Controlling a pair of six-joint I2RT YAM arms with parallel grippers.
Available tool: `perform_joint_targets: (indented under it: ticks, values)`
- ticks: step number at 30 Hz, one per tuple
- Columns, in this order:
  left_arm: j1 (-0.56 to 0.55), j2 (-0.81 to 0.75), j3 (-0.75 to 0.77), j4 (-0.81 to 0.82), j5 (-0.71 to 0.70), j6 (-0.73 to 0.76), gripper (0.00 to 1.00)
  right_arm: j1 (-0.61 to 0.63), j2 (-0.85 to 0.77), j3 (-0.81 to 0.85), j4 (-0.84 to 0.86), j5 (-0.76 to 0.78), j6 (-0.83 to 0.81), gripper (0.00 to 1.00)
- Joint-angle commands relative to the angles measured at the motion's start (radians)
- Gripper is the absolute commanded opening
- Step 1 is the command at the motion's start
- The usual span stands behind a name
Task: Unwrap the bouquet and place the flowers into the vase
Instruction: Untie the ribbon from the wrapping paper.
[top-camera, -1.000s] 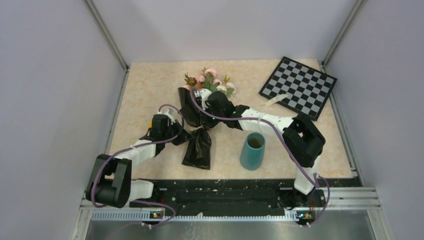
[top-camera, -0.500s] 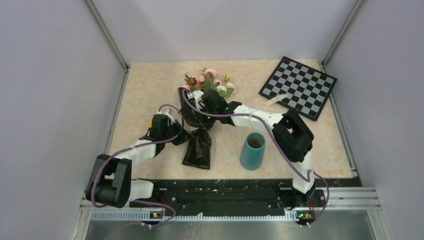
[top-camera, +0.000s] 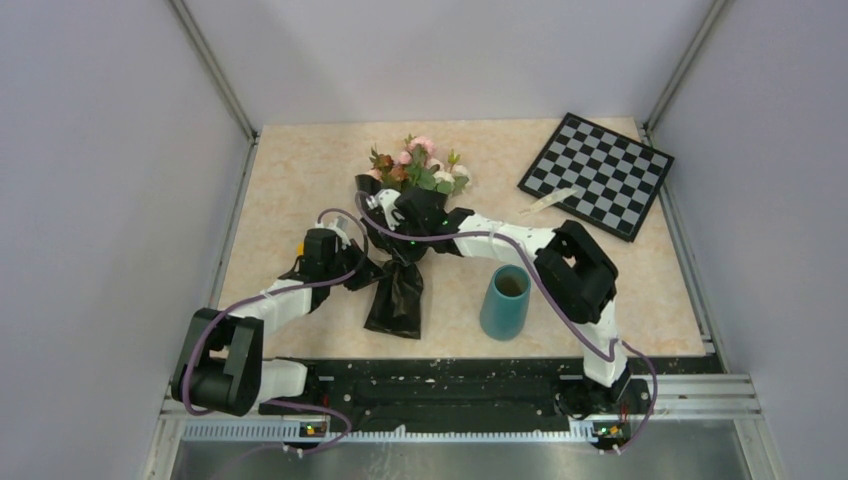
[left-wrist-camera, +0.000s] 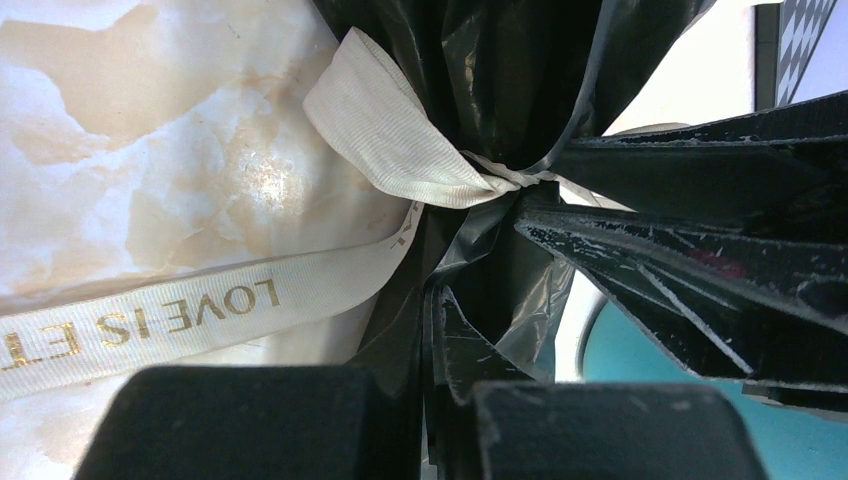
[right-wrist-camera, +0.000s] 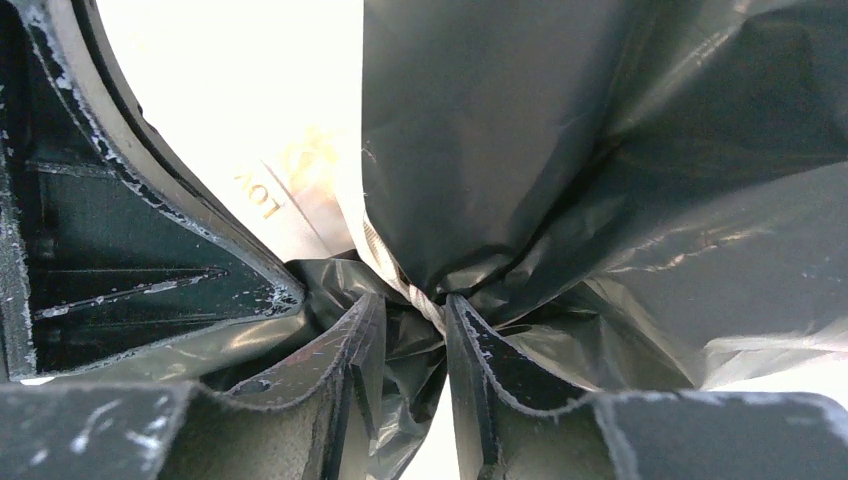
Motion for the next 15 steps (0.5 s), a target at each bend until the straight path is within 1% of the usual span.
perform_joint_targets:
  ticks: [1,6,8,11,13,15]
  values:
    - [0.004,0.006,0.005,0.015,0.002,0.001,0.0,0.023,0.021,0.011,0.01,0.103,-0.07,0.32]
    - [0.004,0.003,0.001,0.014,-0.005,0.001,0.0,0.025,0.022,-0.02,0.013,0.121,-0.093,0.38]
    - [0.004,0.0,0.0,0.012,-0.008,0.002,0.0,0.024,0.025,-0.037,0.013,0.138,-0.106,0.38]
    - [0.004,-0.005,-0.001,0.008,-0.014,0.003,0.0,0.025,0.029,-0.065,0.015,0.208,-0.134,0.38]
    - [0.004,-0.008,-0.005,0.007,-0.018,0.003,0.0,0.025,0.028,-0.087,0.018,0.251,-0.15,0.35]
    - [0.004,-0.009,-0.008,0.006,-0.021,0.002,0.0,0.024,0.024,-0.109,0.022,0.279,-0.158,0.27]
